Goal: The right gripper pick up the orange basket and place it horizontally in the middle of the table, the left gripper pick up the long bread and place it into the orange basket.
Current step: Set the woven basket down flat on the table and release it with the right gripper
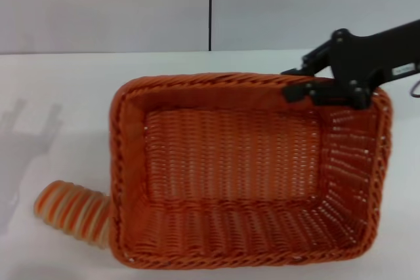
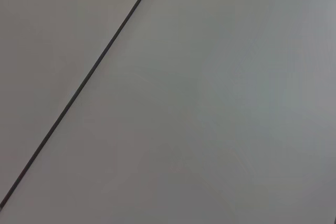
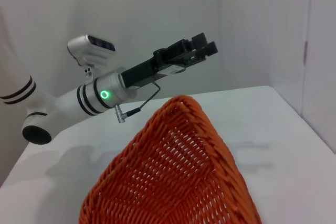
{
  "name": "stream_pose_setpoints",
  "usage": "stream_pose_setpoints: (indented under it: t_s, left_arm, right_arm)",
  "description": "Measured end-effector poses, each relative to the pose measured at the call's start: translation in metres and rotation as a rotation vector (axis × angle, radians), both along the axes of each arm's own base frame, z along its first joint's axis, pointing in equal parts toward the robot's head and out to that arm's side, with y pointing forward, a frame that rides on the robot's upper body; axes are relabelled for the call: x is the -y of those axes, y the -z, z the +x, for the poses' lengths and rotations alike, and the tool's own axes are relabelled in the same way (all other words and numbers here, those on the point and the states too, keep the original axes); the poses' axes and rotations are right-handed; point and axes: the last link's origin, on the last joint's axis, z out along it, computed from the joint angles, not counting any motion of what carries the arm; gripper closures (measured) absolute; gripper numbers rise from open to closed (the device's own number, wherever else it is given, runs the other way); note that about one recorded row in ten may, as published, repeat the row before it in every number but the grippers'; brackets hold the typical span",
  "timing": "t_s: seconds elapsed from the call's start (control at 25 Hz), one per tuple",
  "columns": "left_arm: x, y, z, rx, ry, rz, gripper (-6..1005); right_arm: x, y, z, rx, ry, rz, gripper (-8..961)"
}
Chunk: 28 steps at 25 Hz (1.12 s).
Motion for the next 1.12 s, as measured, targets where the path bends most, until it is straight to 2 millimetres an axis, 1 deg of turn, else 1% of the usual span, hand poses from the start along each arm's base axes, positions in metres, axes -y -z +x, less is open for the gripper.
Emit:
stream_pose_setpoints:
  t_s: [0.04,0.08,0.12,0.2,0.4,0.64,0.84,1.12]
  left_arm:
    - [0.0,0.0,0.0,0.0,0.0,0.0,171]
    - [0.0,0.0,0.0,-0.001,-0.001,0.0,171]
    - [0.0,0.0,0.0,-0.001,-0.002,0.0,171]
    - [0.0,0.0,-0.001,-0.001,-0.005,-0.002,171]
    - [-0.002,0.001,0.0,-0.001,-0.003,-0.004,171]
    - [-0.003,0.001,0.001,0.001,0.002,-0.006,171]
    - [-0.003,0.002,0.001,0.005,0.002,-0.008,171]
    - [-0.004,0.002,0.002,0.008,0.003,-0.01,171]
  right_arm:
    - [0.0,0.0,0.0,0.0,0.0,0.0,791]
    - [0.005,-0.007,0.007,0.005,0.019,0.002,791]
    - [0.005,-0.007,0.007,0.005,0.019,0.002,791]
    - [0.011,-0.015,0.016,0.014,0.032,-0.011,791]
    - [0.015,-0.019,0.026,0.038,0.056,-0.025,791]
    - [0.015,-0.017,0.028,0.04,0.064,-0.024,792]
    - [0.014,-0.012,0.025,0.032,0.067,-0.034,789]
    - [0.009,-0.009,0.024,0.03,0.107,-0.012,769]
